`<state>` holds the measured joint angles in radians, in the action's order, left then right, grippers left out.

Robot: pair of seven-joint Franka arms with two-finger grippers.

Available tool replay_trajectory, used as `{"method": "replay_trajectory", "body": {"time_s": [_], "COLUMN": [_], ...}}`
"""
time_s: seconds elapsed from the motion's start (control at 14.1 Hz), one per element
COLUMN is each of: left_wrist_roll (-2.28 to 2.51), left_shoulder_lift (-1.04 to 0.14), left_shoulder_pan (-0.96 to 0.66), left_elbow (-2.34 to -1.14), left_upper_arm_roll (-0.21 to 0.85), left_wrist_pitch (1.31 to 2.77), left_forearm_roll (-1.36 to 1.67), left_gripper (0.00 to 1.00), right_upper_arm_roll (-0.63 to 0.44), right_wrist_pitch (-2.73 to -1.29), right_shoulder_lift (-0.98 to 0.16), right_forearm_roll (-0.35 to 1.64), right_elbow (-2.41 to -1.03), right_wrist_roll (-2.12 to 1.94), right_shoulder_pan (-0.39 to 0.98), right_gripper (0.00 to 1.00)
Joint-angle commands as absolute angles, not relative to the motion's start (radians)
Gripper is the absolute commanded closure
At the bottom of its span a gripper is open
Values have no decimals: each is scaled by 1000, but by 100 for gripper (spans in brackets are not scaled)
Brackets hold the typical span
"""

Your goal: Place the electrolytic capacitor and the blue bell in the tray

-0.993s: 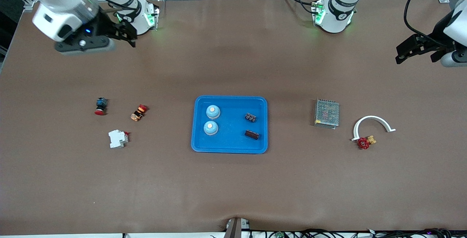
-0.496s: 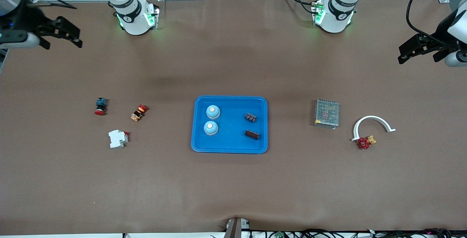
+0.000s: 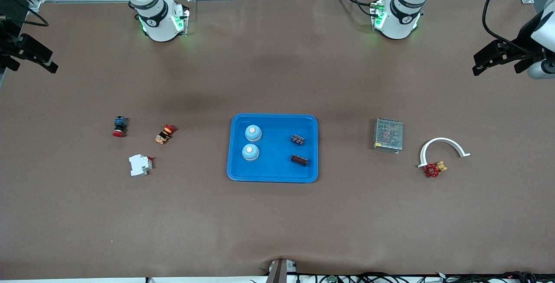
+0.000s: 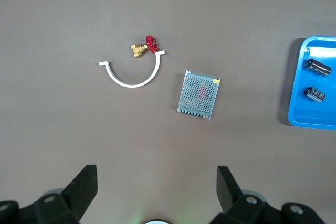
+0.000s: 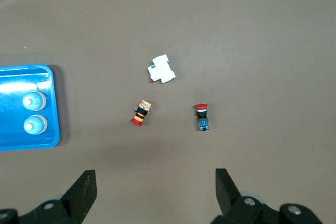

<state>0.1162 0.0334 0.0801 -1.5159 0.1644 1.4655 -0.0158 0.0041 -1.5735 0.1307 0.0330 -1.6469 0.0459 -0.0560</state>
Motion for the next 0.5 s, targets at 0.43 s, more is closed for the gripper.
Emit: {"method": "replay_trajectory", "body": {"time_s": [0.43], "left_wrist_roll": [106], "left_shoulder_lift": [37], "left_shoulder_pan": [87], "left_elbow": [-1500], "left_upper_arm_roll": [173], "left_wrist_pitch": [1450], "left_forearm_roll": [-8], "left_gripper": [0], "right_upper_arm_roll": [20], "right_wrist_pitch": [-1697], "right_shoulder_lift": [9], "right_forearm_roll": [23], "right_elbow": [-1612], "right_wrist_roll": [37], "right_shoulder_pan": [-81], "right_gripper": [0]}}
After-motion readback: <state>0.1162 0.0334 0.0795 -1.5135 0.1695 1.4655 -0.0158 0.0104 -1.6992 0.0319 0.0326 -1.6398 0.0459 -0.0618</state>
